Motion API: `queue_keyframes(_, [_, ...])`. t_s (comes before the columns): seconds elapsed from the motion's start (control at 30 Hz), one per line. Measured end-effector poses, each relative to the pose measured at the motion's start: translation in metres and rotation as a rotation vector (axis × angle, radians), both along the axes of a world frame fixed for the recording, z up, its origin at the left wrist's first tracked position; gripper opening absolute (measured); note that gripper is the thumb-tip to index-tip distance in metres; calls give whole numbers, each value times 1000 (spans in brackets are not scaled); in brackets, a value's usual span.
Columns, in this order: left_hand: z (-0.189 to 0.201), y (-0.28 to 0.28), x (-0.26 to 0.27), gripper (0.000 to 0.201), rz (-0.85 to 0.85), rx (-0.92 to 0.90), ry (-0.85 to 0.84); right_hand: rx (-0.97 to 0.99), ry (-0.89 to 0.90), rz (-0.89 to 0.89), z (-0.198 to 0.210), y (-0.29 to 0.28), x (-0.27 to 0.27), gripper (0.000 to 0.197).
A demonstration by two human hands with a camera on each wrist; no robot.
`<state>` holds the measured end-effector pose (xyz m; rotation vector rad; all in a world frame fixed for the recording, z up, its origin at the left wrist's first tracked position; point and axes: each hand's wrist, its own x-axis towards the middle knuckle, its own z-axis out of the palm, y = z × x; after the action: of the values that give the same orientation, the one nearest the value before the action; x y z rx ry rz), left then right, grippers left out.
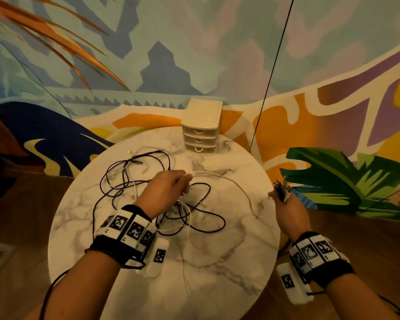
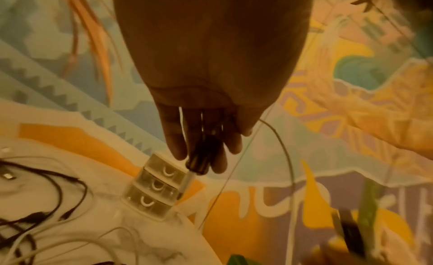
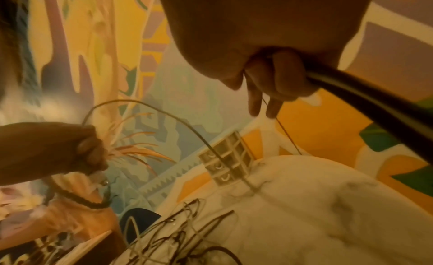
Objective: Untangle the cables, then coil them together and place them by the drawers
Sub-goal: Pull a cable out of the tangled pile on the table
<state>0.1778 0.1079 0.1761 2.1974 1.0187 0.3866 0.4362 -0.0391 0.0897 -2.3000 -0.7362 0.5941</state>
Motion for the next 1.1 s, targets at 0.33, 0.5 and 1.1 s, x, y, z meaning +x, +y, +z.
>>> queue_keyframes(0.33, [-9,-59,62,33,-307,164,424,56,52,431,33,8,-66,20])
queue_keyframes(0.5, [0,-49,46,17,-298,-44,205,140,170,264,29,-7,-52,28])
queue_keyframes(1.1, [34,-86,80,8,-320,-85,-190,354,267,529,74,-29,-60,55])
